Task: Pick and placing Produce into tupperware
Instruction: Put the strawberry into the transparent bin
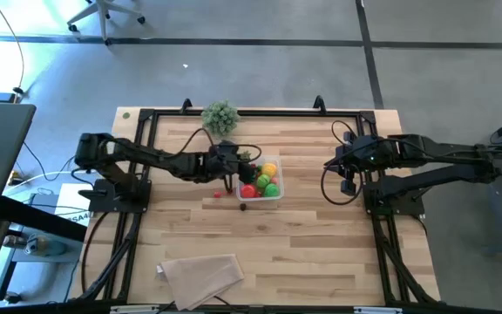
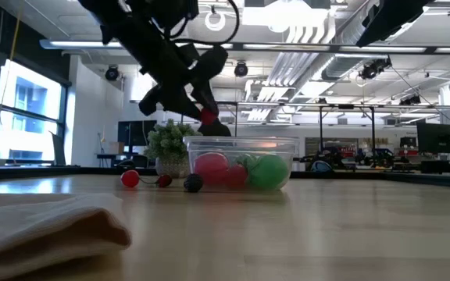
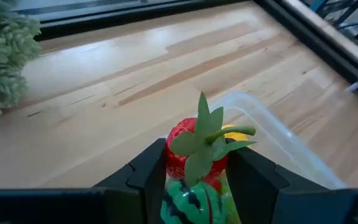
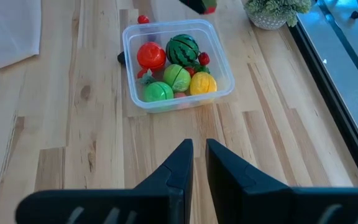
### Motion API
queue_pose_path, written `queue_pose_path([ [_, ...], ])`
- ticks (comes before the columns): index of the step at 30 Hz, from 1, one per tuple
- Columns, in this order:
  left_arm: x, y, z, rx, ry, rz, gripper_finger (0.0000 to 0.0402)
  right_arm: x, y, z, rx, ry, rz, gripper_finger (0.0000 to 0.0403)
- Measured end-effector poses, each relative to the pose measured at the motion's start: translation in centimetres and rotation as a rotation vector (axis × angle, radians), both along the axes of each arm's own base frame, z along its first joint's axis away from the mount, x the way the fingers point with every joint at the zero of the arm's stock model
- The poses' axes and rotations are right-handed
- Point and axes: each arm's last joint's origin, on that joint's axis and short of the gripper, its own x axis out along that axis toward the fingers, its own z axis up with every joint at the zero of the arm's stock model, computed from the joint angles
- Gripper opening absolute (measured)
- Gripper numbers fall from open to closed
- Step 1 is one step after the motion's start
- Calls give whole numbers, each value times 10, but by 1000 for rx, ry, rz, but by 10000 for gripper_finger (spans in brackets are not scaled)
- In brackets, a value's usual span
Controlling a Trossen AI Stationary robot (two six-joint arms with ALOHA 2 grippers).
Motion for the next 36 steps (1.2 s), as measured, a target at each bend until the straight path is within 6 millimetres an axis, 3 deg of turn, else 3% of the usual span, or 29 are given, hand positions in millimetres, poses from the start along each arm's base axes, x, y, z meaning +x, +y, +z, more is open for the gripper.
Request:
queue_pose_path([
  [12, 30, 8, -15, -70, 124, -33, 143, 0, 0, 0, 0, 1, 1, 34],
  [21, 22, 6, -21, -135, 228, -21, 143, 0, 0, 0, 0, 0, 0, 34],
  [36, 20, 6, -22, -135, 253, -15, 143, 0, 0, 0, 0, 1, 0, 34],
])
